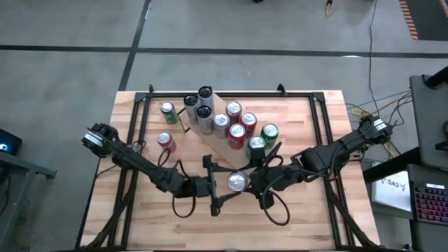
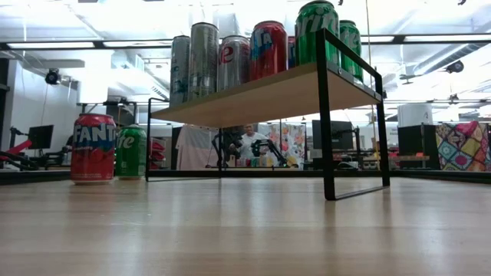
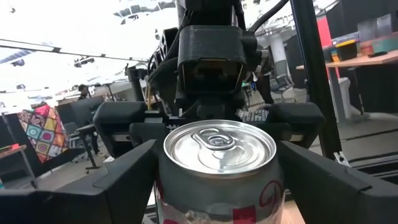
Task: Place canned beverage on shelf
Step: Put the silver soda can on the shelf aligned with the other silver soda can
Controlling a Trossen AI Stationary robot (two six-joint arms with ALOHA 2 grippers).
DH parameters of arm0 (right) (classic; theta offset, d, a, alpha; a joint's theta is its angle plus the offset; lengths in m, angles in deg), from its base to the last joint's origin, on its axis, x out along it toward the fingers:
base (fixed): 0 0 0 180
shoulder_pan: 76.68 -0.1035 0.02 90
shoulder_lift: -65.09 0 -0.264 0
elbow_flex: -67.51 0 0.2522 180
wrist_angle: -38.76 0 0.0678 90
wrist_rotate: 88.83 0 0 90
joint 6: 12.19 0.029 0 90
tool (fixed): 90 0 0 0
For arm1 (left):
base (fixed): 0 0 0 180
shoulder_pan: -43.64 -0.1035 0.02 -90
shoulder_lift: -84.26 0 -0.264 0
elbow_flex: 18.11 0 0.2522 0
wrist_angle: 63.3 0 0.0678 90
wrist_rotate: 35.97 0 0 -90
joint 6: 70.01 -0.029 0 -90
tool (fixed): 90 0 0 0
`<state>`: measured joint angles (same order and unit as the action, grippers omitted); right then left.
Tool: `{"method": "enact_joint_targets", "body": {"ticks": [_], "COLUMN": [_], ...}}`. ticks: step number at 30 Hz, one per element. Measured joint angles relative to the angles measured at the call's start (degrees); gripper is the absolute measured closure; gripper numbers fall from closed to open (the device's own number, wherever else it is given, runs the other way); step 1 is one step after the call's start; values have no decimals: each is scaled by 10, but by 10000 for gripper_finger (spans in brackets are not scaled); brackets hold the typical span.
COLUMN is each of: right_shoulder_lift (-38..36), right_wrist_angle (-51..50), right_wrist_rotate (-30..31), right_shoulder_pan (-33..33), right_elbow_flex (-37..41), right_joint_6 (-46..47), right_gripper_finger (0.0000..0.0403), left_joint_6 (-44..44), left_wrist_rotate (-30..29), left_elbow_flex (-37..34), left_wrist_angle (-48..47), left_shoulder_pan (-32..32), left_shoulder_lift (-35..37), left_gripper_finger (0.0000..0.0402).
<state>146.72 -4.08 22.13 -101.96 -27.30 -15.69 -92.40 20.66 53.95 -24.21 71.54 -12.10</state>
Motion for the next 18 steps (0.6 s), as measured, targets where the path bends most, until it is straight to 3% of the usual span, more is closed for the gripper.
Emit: {"method": "enact_joint_targets", "body": {"ticks": [8,18], "right_shoulder_lift": [0,1], "right_wrist_angle": [5,16], "right_wrist_rotate": [1,14], "right_shoulder_pan": [0,0], "right_elbow_flex": [0,0], "right_joint_6": [10,19], "right_gripper_finger": [136,136], "left_joint_6": [-18,12], "left_wrist_rotate": [3,-12], "left_elbow_flex": [0,0], "left_wrist_angle": [24,-32], "left_shoulder_pan": [-1,-1], "left_shoulder_lift": [-12,-13], "left_gripper_finger": [91,63]}}
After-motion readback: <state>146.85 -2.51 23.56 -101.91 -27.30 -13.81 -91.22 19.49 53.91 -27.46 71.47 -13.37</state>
